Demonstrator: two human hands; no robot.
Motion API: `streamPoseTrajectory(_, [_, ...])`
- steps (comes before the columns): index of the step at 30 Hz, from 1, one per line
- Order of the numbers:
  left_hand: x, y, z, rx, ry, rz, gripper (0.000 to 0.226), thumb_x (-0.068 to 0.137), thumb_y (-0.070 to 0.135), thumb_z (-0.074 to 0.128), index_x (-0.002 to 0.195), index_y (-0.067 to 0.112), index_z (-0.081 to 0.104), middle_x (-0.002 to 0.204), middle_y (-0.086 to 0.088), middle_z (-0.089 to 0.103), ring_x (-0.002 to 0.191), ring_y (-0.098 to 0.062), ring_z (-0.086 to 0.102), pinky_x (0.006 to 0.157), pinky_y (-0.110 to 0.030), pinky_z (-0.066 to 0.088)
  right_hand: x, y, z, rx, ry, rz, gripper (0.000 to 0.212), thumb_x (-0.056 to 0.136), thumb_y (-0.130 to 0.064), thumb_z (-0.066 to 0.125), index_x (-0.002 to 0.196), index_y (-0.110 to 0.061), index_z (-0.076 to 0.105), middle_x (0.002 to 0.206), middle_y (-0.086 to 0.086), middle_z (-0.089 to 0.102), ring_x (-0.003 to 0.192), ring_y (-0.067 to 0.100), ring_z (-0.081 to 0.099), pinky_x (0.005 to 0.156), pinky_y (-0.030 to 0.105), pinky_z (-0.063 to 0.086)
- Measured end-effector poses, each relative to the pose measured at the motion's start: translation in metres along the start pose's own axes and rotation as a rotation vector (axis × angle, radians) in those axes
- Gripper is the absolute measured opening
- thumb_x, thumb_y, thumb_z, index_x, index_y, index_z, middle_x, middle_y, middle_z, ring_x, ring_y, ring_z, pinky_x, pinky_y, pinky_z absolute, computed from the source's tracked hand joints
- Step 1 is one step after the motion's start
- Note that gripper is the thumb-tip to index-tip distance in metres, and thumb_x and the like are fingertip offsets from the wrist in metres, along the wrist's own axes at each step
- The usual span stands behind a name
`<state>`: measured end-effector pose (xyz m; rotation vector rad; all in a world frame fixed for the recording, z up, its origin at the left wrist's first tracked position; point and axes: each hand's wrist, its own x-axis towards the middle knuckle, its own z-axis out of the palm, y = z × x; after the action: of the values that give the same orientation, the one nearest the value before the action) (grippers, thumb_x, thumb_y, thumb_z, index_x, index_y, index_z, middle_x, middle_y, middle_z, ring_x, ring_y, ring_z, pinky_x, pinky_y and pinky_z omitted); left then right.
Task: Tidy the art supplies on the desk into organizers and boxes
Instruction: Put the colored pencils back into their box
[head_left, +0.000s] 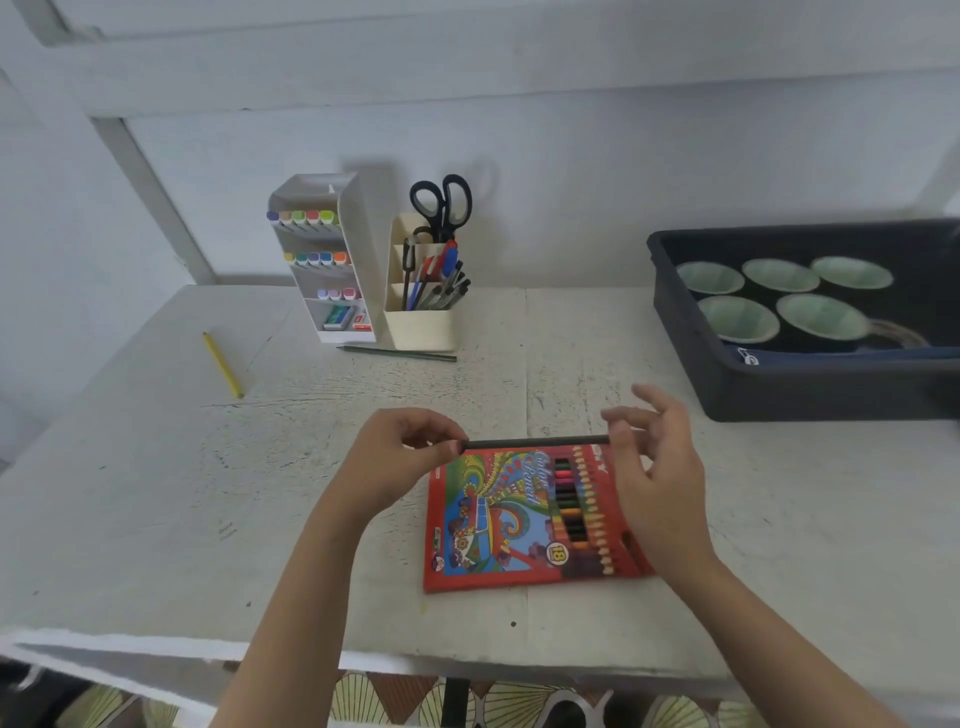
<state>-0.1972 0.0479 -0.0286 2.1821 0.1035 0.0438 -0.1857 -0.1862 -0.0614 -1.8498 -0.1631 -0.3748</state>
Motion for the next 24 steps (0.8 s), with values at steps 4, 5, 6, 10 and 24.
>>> streamPoseTrajectory(4, [0.005,0.003,0.016,-0.053,-0.020,0.006,0.015,0.082,0.013,0.070,0.074,0.025,0.071,0.070,0.010,0.071,0.064,0.002,0.061,0.054,-0.003,0.041,0.006,0.006,-0.025,-0.157,-0.105,-0.027,0.009,0.089,-0.019,0.062,0.094,-0.026,0.062,0.080,-0.014,0.066,0.075,0.002,0.062,0.067,0.014,0.047])
streamPoseTrajectory(5, [0.006,0.004,0.020,-0.057,-0.025,0.006,0.014,0.082,0.014,0.070,0.074,0.025,0.071,0.070,0.011,0.071,0.064,0.002,0.062,0.053,-0.003,0.041,0.005,0.006,-0.029,-0.254,-0.155,-0.080,0.008,0.087,-0.020,0.065,0.093,-0.025,0.064,0.082,-0.015,0.067,0.077,0.002,0.061,0.074,0.021,0.046])
streamPoseTrajectory(6, [0.007,0.006,0.023,-0.049,-0.033,0.010,0.013,0.081,0.015,0.070,0.074,0.025,0.071,0.070,0.012,0.071,0.064,0.001,0.062,0.053,-0.004,0.042,0.005,0.007,-0.033,-0.363,-0.171,-0.141,0.008,0.086,-0.022,0.067,0.093,-0.025,0.067,0.084,-0.017,0.067,0.079,0.002,0.060,0.080,0.028,0.042])
streamPoseTrajectory(10, [0.012,0.014,0.039,-0.024,-0.038,0.043,0.013,0.078,0.017,0.073,0.071,0.028,0.071,0.068,0.015,0.069,0.062,0.003,0.060,0.054,-0.005,0.041,0.005,0.011,-0.050,-0.630,-0.094,-0.301,0.009,0.080,-0.030,0.070,0.086,-0.025,0.073,0.087,-0.011,0.067,0.085,0.008,0.056,0.089,0.035,0.027])
streamPoseTrajectory(24, [0.014,0.025,0.082,-0.026,0.038,-0.022,0.019,0.084,0.014,0.065,0.092,0.032,0.067,0.090,0.019,0.064,0.085,0.000,0.060,0.072,-0.014,0.047,0.007,0.041,-0.083,-0.684,-0.041,-0.234,0.016,0.079,-0.006,0.072,0.090,-0.018,0.069,0.075,-0.010,0.067,0.063,0.012,0.061,0.093,0.040,0.029])
